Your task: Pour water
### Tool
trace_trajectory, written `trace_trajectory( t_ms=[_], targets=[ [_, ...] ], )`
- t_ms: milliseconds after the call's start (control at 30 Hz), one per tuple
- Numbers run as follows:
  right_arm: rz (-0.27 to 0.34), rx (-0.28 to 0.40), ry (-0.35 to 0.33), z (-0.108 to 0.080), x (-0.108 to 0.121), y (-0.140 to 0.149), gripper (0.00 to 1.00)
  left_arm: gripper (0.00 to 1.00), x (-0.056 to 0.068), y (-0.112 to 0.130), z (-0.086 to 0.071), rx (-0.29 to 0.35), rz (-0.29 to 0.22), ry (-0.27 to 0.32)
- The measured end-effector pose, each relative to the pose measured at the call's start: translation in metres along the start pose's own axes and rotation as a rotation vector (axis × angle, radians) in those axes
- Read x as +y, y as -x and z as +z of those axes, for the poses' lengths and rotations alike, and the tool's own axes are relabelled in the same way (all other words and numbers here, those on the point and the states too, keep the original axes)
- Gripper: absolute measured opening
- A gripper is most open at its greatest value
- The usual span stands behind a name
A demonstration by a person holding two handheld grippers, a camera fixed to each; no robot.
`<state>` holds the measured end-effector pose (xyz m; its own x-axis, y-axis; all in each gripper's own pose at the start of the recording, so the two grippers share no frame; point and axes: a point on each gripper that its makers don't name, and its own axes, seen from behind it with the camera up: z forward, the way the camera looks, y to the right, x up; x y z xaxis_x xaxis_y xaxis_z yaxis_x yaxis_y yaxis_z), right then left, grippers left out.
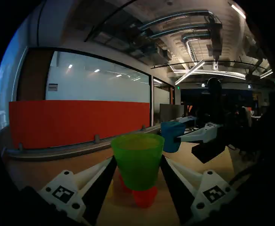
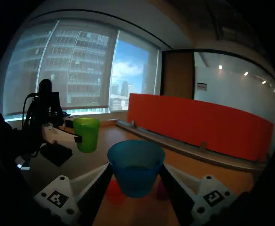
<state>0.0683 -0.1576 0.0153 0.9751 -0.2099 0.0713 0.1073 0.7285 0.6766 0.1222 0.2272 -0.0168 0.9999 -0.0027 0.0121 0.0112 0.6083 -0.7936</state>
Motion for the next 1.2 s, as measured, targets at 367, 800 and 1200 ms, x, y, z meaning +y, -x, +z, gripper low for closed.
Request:
trace_trajectory(
  t_ms=[367, 800, 1200],
  targets=[
    [-0.063, 0.057, 0.000, 0.010, 0.001, -0.021, 0.87, 0.81, 0.003, 0.006, -0.002, -0.009, 0.019, 0.016],
    [-0.206, 0.107, -0.024, 0.020, 0.001, -0.056, 0.86, 0.81, 0.001, 0.012, 0.000, -0.008, 0.010, 0.013],
    [-0.335, 0.149, -0.039, 0.025, -0.003, -0.085, 0.86, 0.81, 0.004, 0.017, 0.000, -0.010, 0.019, 0.024]
  ],
)
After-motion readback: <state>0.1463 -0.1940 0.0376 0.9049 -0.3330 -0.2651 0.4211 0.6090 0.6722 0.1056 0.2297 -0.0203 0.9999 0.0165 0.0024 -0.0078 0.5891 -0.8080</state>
